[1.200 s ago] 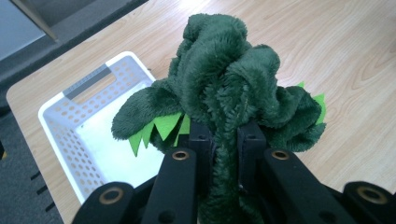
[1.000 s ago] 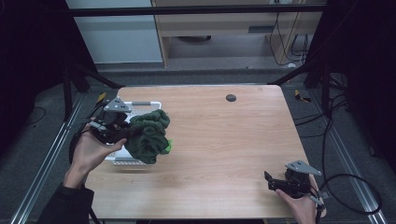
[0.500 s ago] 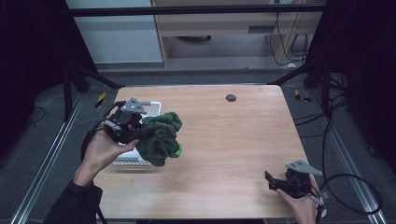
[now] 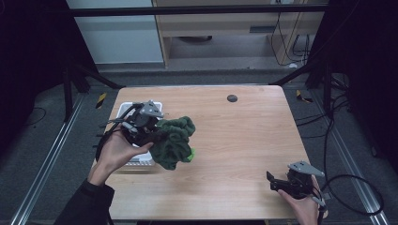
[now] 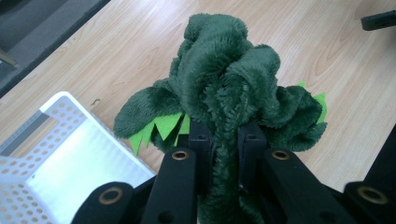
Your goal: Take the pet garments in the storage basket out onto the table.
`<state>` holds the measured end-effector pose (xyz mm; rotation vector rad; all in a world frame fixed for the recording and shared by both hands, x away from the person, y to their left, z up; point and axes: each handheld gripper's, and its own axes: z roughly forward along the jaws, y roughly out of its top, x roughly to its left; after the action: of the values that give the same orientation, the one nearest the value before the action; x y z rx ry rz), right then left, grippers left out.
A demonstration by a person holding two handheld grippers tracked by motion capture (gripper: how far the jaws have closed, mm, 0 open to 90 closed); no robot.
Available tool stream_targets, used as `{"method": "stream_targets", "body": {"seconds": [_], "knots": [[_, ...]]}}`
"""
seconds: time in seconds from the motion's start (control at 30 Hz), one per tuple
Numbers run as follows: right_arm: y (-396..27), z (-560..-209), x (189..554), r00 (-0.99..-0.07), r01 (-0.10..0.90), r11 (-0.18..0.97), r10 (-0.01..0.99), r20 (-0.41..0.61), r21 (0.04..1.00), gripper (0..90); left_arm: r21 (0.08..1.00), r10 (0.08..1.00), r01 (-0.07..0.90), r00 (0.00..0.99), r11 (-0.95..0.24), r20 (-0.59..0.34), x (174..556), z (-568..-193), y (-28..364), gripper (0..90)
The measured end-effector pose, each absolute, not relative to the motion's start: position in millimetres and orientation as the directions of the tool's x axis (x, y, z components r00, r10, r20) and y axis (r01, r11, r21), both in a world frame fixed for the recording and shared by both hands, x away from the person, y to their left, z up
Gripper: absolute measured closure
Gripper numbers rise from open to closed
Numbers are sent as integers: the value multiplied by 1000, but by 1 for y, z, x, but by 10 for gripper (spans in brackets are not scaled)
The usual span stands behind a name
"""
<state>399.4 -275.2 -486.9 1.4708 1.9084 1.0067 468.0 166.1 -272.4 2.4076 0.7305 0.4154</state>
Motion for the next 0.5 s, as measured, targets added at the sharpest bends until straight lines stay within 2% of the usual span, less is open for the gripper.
{"method": "stream_targets", "body": {"seconds": [0.5], "knots": [[-275, -486, 399, -271, 568, 128, 962, 38, 813, 70, 584, 545, 384, 830, -715, 122, 472, -284, 141, 799]]}}
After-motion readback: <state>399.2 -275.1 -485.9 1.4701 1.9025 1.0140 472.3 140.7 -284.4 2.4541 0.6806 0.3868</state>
